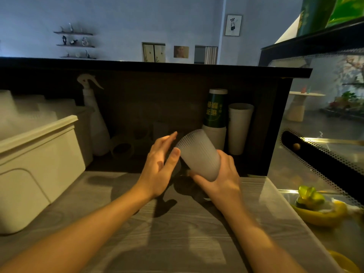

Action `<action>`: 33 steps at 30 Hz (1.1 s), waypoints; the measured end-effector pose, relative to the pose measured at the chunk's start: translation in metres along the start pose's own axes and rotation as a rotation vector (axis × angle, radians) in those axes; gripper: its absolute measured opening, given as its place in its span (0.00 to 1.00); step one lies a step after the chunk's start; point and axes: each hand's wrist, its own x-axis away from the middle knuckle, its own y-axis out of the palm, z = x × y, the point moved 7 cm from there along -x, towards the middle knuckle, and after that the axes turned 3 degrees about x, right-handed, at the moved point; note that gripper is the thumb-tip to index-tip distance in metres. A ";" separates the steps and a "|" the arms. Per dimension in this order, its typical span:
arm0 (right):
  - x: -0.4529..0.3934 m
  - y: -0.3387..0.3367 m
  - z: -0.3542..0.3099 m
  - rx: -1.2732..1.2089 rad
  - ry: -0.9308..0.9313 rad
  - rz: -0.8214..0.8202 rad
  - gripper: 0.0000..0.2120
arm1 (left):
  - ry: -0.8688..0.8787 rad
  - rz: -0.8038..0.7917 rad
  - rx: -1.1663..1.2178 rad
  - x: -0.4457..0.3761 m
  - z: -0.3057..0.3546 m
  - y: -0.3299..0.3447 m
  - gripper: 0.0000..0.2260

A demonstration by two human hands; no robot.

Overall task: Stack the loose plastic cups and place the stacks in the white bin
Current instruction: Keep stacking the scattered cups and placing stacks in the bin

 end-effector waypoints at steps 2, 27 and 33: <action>0.000 -0.004 0.005 -0.018 0.052 0.042 0.43 | 0.011 0.115 -0.154 0.003 -0.005 -0.011 0.35; -0.001 -0.010 0.002 0.151 0.026 0.061 0.43 | -0.149 0.435 0.015 -0.005 -0.016 -0.057 0.27; 0.000 -0.005 -0.007 0.215 -0.081 -0.003 0.43 | 0.040 0.368 0.085 -0.009 0.028 -0.053 0.20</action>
